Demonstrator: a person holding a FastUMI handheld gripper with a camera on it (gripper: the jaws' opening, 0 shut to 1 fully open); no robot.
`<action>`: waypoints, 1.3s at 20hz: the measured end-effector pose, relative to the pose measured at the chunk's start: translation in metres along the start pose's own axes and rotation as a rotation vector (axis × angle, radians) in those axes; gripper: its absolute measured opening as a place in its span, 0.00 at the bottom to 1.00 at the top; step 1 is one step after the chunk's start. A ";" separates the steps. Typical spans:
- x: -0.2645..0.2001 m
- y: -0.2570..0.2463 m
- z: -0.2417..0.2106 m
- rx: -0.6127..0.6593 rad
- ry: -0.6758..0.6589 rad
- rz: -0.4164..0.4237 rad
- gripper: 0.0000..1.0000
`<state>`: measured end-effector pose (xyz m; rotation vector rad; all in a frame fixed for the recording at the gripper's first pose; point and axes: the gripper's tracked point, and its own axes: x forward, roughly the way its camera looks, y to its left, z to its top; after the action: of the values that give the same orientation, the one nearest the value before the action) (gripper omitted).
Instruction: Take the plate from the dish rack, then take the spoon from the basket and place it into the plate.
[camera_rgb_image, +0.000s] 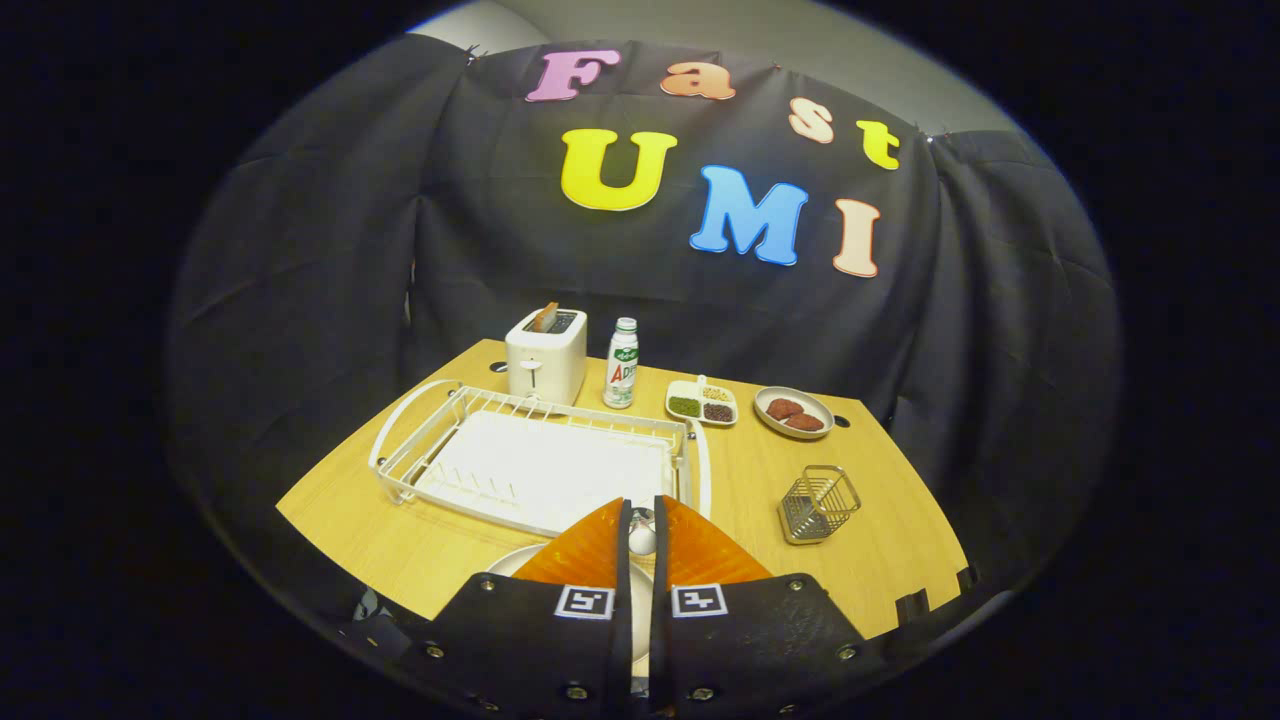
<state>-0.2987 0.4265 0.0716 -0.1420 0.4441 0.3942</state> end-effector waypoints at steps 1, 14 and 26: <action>-0.004 0.007 -0.006 -0.009 0.007 0.018 0.07; 0.009 0.047 -0.072 -0.083 0.124 0.169 0.07; 0.039 0.029 -0.084 -0.057 0.171 0.167 0.31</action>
<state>-0.3108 0.4476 -0.0218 -0.1955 0.6162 0.5619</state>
